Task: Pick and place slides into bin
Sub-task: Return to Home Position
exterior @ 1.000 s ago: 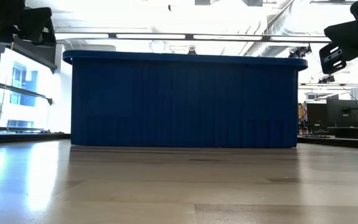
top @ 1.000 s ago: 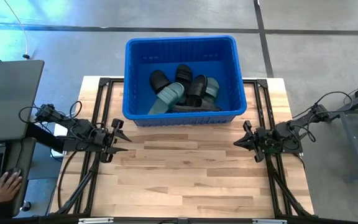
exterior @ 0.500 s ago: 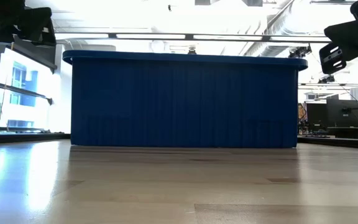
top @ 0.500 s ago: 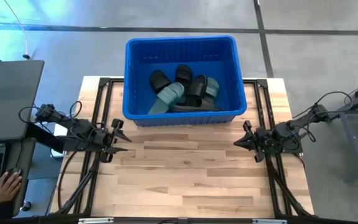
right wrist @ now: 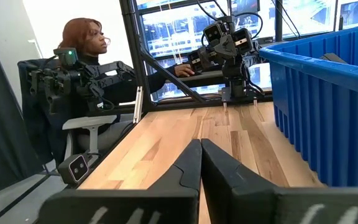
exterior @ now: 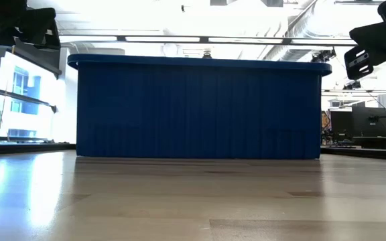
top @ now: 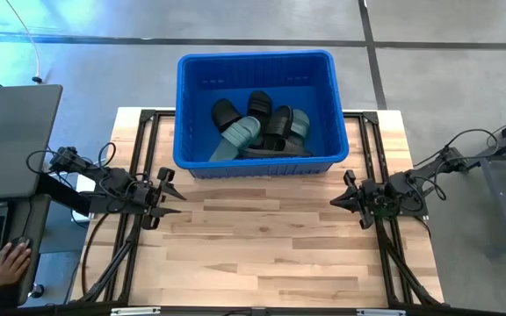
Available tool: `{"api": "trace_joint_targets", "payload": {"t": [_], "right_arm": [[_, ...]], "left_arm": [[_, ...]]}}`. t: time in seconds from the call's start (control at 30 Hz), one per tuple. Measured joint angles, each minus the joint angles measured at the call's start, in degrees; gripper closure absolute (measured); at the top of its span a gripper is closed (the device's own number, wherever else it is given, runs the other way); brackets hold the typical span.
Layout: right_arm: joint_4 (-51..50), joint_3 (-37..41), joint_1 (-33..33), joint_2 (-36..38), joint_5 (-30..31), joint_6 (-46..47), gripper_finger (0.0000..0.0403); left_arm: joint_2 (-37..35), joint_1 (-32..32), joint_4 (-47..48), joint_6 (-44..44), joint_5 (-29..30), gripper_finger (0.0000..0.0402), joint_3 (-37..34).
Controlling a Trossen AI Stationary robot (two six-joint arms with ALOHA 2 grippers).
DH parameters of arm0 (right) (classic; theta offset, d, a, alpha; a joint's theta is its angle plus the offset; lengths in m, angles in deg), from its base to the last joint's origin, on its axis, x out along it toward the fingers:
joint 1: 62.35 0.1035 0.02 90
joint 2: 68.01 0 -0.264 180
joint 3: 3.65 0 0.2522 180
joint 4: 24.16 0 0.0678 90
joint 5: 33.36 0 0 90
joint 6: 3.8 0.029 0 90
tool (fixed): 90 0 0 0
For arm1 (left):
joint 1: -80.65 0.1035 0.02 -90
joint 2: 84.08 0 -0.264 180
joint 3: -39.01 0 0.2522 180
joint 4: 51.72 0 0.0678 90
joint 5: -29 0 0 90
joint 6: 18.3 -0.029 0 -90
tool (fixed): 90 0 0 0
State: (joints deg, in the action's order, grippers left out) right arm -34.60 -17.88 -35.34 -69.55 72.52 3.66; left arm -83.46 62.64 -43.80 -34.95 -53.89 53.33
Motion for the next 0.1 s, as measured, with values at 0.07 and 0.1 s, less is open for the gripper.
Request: {"api": "trace_joint_targets", "payload": {"t": [0.07,0.1], "right_arm": [[-0.02,-0.01,-0.01,0.0,-0.01,0.0,0.0402],[0.0,0.0,-0.02,0.0,-0.02,0.0,0.0402]], "left_arm": [[0.0,-0.02,-0.01,0.0,0.0,0.0234,0.0],[0.0,-0.02,-0.01,-0.01,-0.01,0.0234,0.0]]}}
